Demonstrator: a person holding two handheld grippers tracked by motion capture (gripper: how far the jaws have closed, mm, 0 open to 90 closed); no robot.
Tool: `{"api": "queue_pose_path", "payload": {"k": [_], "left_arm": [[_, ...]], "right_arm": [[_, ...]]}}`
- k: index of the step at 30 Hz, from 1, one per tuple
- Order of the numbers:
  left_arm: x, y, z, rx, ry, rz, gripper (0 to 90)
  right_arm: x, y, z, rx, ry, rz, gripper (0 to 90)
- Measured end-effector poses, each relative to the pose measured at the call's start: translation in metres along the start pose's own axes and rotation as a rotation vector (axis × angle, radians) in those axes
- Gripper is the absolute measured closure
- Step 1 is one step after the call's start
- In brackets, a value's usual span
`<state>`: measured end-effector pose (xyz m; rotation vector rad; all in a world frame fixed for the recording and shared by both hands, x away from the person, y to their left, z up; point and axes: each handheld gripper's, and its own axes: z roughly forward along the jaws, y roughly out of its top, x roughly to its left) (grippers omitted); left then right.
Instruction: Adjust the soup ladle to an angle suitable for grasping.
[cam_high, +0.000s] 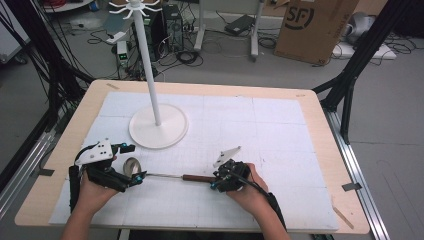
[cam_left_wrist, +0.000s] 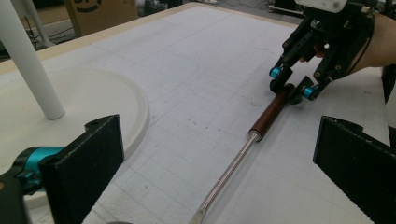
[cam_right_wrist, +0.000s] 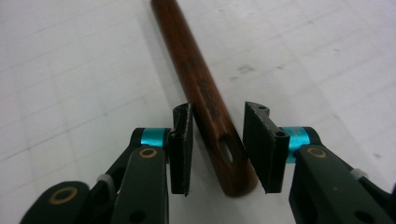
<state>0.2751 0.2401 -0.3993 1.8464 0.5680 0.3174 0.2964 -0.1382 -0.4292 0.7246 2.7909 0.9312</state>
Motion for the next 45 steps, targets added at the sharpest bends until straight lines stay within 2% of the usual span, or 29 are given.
{"api": "queue_pose_path", "payload": {"k": [2,5,13,17,21,26,29,31,34,39,41,45], "left_arm": [[0.000,0.000,0.000,0.000,0.002,0.000,2.4],[0.000,0.000,0.000,0.000,0.001,0.001,2.4],[0.000,0.000,0.000,0.001,0.002,0.000,2.4],[0.001,0.000,0.000,0.001,0.001,0.001,2.4],[0.001,0.000,-0.001,0.003,0.003,0.003,2.4],[0.001,0.000,-0.001,-0.001,0.004,-0.001,2.4],[0.001,0.000,-0.001,0.000,0.002,0.002,2.4],[0.000,0.000,0.000,0.001,0.003,-0.002,2.4],[0.001,0.000,0.000,0.005,0.003,0.001,2.4],[0.001,-0.001,0.000,0.003,0.003,-0.001,2.4],[0.001,-0.001,0.001,0.006,0.002,-0.001,2.4],[0.002,-0.001,0.001,0.006,0.002,0.001,2.4]], "right_arm": [[-0.005,-0.001,0.000,-0.017,-0.013,0.030,62.0],[-0.008,0.000,0.001,-0.041,-0.051,0.035,61.0],[-0.023,-0.001,-0.001,-0.088,-0.106,0.086,61.3],[-0.024,-0.001,-0.001,-0.090,-0.114,0.088,61.0],[-0.018,-0.002,-0.001,-0.061,-0.149,0.070,58.9],[-0.017,-0.007,-0.002,-0.022,-0.163,0.063,59.6],[-0.020,-0.010,-0.003,-0.031,-0.153,0.084,61.0],[-0.022,-0.010,-0.003,-0.033,-0.182,0.083,62.3],[-0.029,-0.009,-0.001,-0.054,-0.188,0.102,62.3],[-0.036,-0.008,0.000,-0.065,-0.222,0.125,62.9],[-0.041,-0.006,0.002,-0.072,-0.248,0.149,62.7],[-0.043,-0.004,0.001,-0.078,-0.255,0.162,61.6]]}}
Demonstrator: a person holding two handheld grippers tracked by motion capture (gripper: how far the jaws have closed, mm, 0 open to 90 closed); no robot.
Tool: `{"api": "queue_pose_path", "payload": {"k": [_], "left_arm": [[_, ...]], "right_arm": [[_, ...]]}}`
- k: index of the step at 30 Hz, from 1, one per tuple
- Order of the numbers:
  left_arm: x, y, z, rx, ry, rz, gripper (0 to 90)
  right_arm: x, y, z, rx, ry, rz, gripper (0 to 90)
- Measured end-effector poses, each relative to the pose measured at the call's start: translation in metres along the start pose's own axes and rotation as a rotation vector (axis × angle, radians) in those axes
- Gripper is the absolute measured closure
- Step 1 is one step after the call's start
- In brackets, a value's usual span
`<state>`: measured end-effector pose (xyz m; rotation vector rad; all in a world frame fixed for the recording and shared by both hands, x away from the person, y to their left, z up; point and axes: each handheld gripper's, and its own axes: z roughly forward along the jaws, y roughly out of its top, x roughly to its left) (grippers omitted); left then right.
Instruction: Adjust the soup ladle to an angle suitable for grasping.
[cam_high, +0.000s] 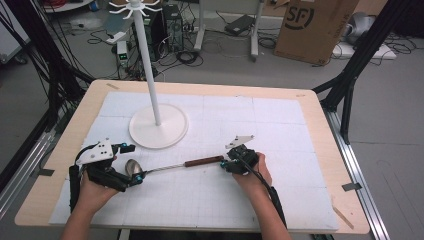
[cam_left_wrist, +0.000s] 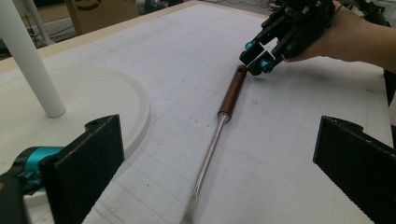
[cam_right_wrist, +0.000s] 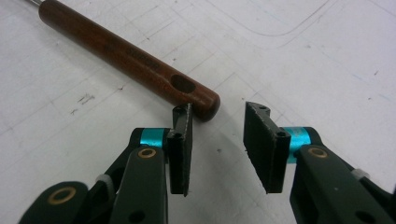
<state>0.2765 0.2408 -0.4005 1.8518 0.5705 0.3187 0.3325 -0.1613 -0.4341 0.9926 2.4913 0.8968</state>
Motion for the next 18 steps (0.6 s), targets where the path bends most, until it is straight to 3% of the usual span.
{"api": "queue_pose_path", "payload": {"k": [7,10,15,18], "left_arm": [[0.001,-0.001,0.000,0.010,0.004,-0.003,2.4],[0.001,-0.001,0.001,0.010,0.005,-0.003,2.4],[0.002,-0.002,0.001,0.016,0.005,-0.007,2.4],[0.001,-0.002,0.003,0.018,0.002,-0.009,2.4]], "right_arm": [[-0.002,-0.003,-0.017,-0.031,0.044,0.014,56.5],[-0.002,-0.009,-0.037,-0.071,0.072,0.007,52.6],[0.000,-0.017,-0.051,-0.091,0.069,-0.013,48.3],[0.001,-0.027,-0.061,-0.139,0.062,-0.020,46.2]]}}
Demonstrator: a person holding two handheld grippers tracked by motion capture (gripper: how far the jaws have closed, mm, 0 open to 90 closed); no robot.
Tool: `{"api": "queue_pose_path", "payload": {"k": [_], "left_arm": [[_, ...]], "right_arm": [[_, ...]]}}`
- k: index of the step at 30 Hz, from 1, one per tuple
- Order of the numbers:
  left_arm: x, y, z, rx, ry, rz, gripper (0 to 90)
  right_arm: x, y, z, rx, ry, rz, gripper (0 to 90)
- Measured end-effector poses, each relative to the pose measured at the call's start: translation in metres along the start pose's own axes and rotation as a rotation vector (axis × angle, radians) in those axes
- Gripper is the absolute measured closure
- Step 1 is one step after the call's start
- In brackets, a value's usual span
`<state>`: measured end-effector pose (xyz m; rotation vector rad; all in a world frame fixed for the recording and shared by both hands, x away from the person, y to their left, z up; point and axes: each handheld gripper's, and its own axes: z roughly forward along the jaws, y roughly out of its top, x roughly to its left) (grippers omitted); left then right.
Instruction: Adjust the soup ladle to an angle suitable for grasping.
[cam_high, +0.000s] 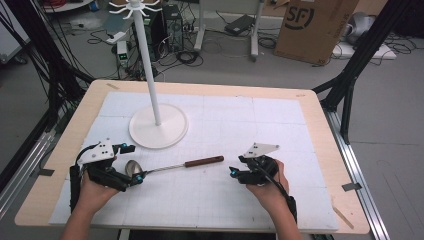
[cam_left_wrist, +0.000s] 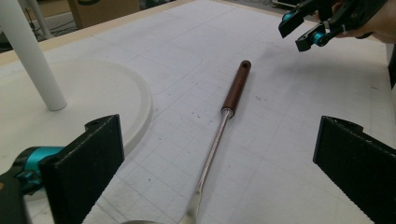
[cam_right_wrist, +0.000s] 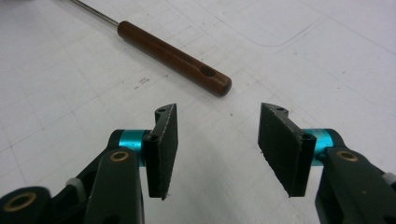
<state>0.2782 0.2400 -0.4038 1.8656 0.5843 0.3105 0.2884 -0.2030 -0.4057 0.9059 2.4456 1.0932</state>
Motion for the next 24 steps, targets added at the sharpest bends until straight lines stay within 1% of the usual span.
{"api": "queue_pose_path", "payload": {"k": [2,3,7,11,14,17,18,19,24], "left_arm": [[0.000,0.000,0.001,0.004,-0.002,-0.002,2.4],[-0.001,0.000,0.002,0.007,-0.005,-0.002,2.4],[-0.001,0.000,0.003,0.007,-0.012,-0.002,2.4],[0.002,0.000,0.002,0.010,-0.005,-0.007,2.4],[0.003,0.000,0.001,0.001,-0.009,-0.014,2.4],[0.002,0.000,0.001,0.004,-0.013,-0.013,2.4],[0.002,0.000,0.001,0.005,-0.013,-0.015,2.4],[0.002,0.000,0.001,0.005,-0.017,-0.016,2.4],[0.001,0.001,0.001,0.012,-0.017,-0.018,2.4]], "right_arm": [[0.000,-0.002,-0.002,-0.007,0.000,0.008,45.2],[-0.001,-0.006,-0.004,-0.041,0.002,0.013,43.3],[-0.005,-0.008,-0.005,-0.046,0.007,0.022,40.0],[-0.008,-0.008,-0.006,-0.078,0.001,0.033,37.2],[-0.009,-0.008,-0.006,-0.097,0.008,0.046,35.8],[-0.012,-0.009,-0.008,-0.109,0.015,0.057,34.2],[-0.013,-0.009,-0.009,-0.108,0.013,0.064,33.3],[-0.013,-0.009,-0.010,-0.113,0.000,0.062,31.6],[-0.014,-0.010,-0.012,-0.121,-0.010,0.067,30.1]]}}
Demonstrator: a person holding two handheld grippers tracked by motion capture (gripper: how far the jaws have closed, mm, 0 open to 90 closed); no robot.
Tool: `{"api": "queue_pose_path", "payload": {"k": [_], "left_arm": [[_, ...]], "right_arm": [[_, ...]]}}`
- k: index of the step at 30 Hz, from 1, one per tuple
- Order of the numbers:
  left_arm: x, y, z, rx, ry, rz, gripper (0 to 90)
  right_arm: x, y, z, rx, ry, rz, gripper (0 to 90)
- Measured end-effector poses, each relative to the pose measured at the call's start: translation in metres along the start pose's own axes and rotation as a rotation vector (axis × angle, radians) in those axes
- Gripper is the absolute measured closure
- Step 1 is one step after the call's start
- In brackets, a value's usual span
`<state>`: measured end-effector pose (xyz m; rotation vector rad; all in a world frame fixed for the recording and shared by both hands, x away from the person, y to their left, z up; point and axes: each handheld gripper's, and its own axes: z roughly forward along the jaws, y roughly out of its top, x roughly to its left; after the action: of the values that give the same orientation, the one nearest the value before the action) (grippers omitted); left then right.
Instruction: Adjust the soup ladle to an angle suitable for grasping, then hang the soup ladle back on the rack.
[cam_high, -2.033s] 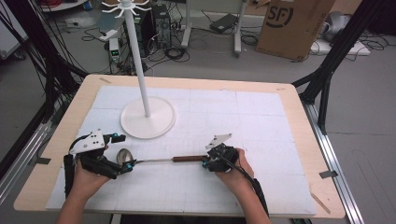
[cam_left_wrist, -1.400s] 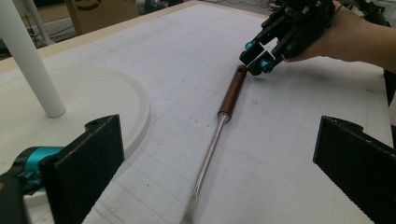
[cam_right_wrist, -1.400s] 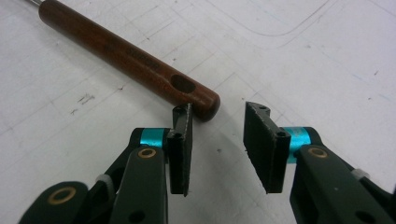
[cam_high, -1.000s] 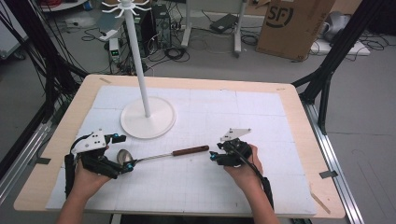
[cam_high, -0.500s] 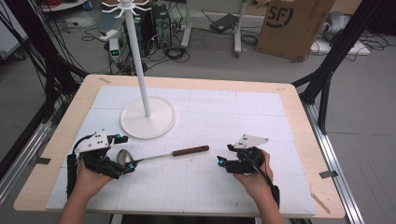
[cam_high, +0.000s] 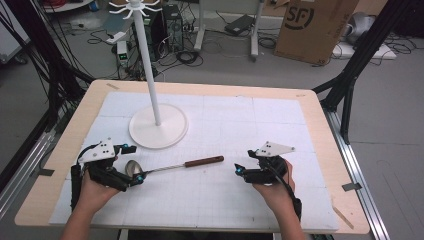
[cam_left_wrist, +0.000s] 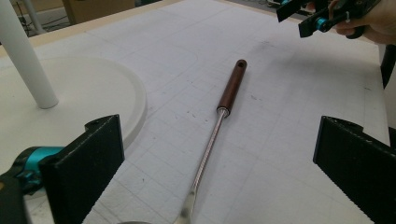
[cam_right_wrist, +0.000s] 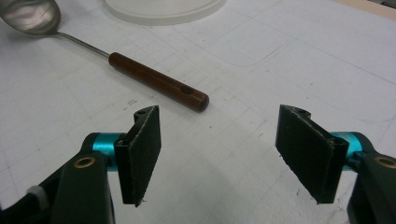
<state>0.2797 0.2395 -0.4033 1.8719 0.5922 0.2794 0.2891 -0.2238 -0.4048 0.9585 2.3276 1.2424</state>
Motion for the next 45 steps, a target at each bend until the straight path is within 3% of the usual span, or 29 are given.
{"api": "queue_pose_path", "payload": {"k": [12,16,21,24,25,27,31,35,39,45], "left_arm": [[0.001,0.010,0.007,0.017,-0.015,-0.016,2.4],[0.002,0.015,0.016,0.053,-0.008,-0.002,2.4],[0.001,0.026,0.035,0.142,-0.021,0.012,2.4],[-0.002,0.036,0.048,0.198,-0.036,0.034,2.4],[-0.004,0.041,0.057,0.237,-0.045,0.052,2.4],[-0.005,0.043,0.061,0.259,-0.050,0.062,3.3],[-0.006,0.048,0.077,0.318,-0.098,0.086,15.3],[-0.006,0.049,0.091,0.368,-0.100,0.085,16.3],[-0.004,0.048,0.104,0.444,-0.096,0.074,25.1],[-0.001,0.043,0.118,0.519,-0.091,0.069,35.1]], "right_arm": [[-0.002,-0.002,0.002,0.019,-0.004,0.003,29.5],[-0.004,-0.003,0.003,0.025,0.002,0.013,29.5],[-0.003,-0.003,0.004,0.021,0.011,0.007,29.6],[-0.002,-0.003,0.005,0.025,0.007,0.005,29.6],[-0.002,-0.003,0.004,0.023,0.011,0.001,29.6],[-0.002,-0.003,0.003,0.019,0.008,0.002,29.6],[-0.003,-0.003,0.003,0.014,0.013,0.004,29.7],[-0.002,-0.003,0.003,0.018,0.017,0.004,29.8],[-0.001,-0.003,0.004,0.021,0.018,0.000,29.8],[-0.001,-0.003,0.004,0.021,0.019,0.004,30.0]]}}
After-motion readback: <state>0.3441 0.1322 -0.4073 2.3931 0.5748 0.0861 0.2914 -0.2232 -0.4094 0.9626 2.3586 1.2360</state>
